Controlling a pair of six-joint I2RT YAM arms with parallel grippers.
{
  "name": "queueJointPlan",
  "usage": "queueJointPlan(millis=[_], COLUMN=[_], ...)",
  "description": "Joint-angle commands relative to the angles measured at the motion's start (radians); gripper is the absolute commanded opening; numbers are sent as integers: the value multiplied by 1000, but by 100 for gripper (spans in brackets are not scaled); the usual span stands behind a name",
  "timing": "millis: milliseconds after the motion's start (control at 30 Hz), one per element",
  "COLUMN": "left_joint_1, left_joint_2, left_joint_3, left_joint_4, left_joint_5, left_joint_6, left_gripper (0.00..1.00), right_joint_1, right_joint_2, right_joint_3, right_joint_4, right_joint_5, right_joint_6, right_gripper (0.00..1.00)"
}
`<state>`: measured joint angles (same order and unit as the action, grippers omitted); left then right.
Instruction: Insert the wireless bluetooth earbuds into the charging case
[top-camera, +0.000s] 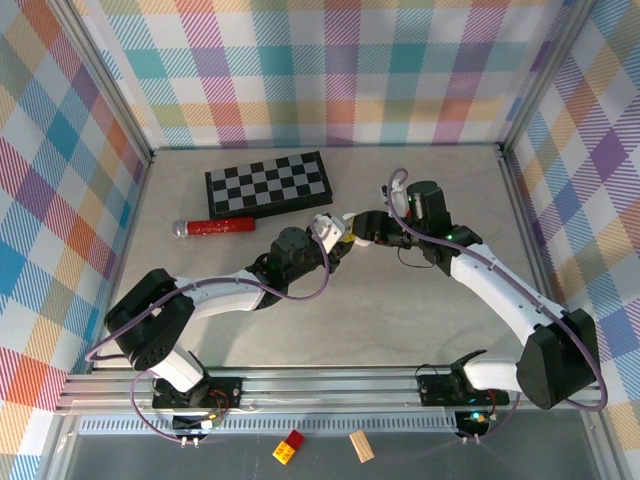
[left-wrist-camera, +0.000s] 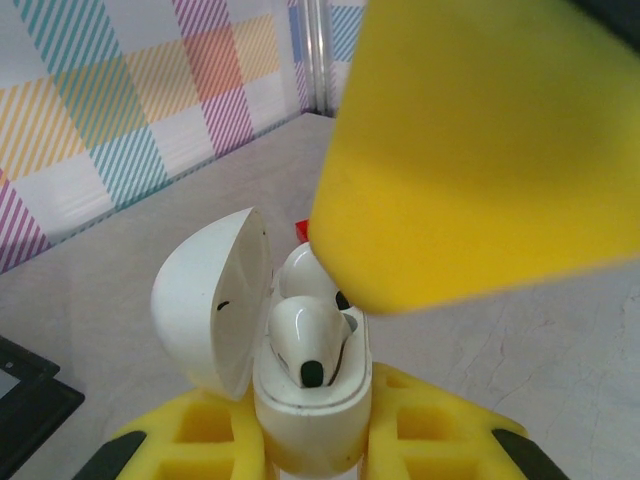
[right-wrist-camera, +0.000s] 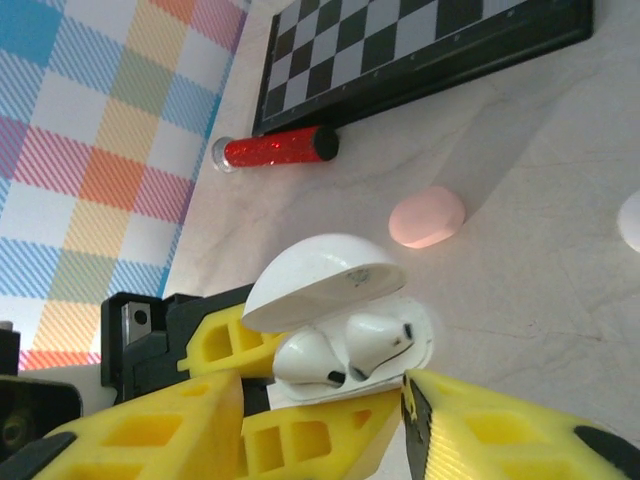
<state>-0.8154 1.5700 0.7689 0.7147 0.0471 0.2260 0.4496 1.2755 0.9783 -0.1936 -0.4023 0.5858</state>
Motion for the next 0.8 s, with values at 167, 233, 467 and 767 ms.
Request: queueJointPlan(millis=[167, 233, 467, 767], left_joint_1=[62, 66, 66, 68], left_joint_2=[-29, -37, -41, -30], left_joint_3=[-79, -82, -74, -23], left_joint_4=[160, 136, 109, 60], left_joint_5=[247, 238, 226, 223], left_joint_6=[61, 82, 127, 67], left_gripper=[17, 18, 19, 18], right_joint_1=[-26, -28, -27, -26], right_joint_2=[11, 40, 183, 222], right_joint_3=[86, 122, 253, 285], right_joint_4=[-87, -113, -263, -349], right_joint_5=[64, 44, -24, -20], right_joint_6=[-42, -59, -98, -116], right_gripper=[61, 62, 63, 64])
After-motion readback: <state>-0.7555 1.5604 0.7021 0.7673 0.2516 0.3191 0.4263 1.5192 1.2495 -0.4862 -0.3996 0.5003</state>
